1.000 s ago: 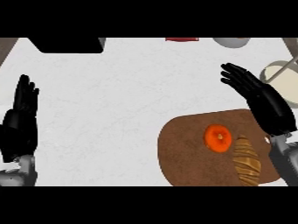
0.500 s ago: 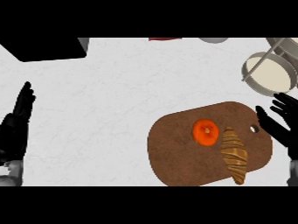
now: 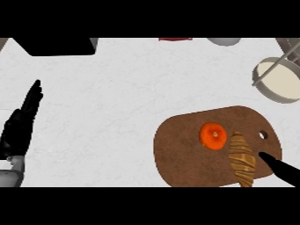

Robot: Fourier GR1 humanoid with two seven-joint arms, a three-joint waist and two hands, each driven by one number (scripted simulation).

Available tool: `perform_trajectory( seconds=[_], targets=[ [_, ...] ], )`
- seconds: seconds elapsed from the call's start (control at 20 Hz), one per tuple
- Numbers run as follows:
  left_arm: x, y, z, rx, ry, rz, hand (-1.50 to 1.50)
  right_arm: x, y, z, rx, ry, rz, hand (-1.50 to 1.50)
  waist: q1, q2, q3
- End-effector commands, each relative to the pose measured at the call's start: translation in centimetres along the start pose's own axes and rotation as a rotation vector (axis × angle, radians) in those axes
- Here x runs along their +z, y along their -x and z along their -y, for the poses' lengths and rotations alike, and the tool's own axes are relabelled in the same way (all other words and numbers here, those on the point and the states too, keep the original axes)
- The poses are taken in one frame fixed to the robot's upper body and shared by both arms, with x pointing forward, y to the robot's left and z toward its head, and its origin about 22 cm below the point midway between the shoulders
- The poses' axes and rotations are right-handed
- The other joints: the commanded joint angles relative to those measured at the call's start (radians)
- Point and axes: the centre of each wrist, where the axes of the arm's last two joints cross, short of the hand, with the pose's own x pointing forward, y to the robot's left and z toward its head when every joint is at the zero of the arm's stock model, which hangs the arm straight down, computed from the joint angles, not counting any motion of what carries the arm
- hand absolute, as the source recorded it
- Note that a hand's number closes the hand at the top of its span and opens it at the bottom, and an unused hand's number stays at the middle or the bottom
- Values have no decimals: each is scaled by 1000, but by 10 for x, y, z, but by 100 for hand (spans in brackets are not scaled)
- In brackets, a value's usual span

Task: Pick the squash from the cutting board and place it in the tiered basket

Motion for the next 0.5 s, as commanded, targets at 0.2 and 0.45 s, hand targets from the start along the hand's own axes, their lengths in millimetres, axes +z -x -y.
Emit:
perform_trajectory(
  seconds=[0.2, 0.45],
  targets=[
    [-13, -9, -6, 6, 51, 27, 0, 24, -68, 22, 367, -222, -119, -150, 41, 4, 1],
    [-23, -21, 18, 15, 64, 25, 0, 15, -125, 10, 373, -194, -217, -150, 59, 7, 4]
  ],
)
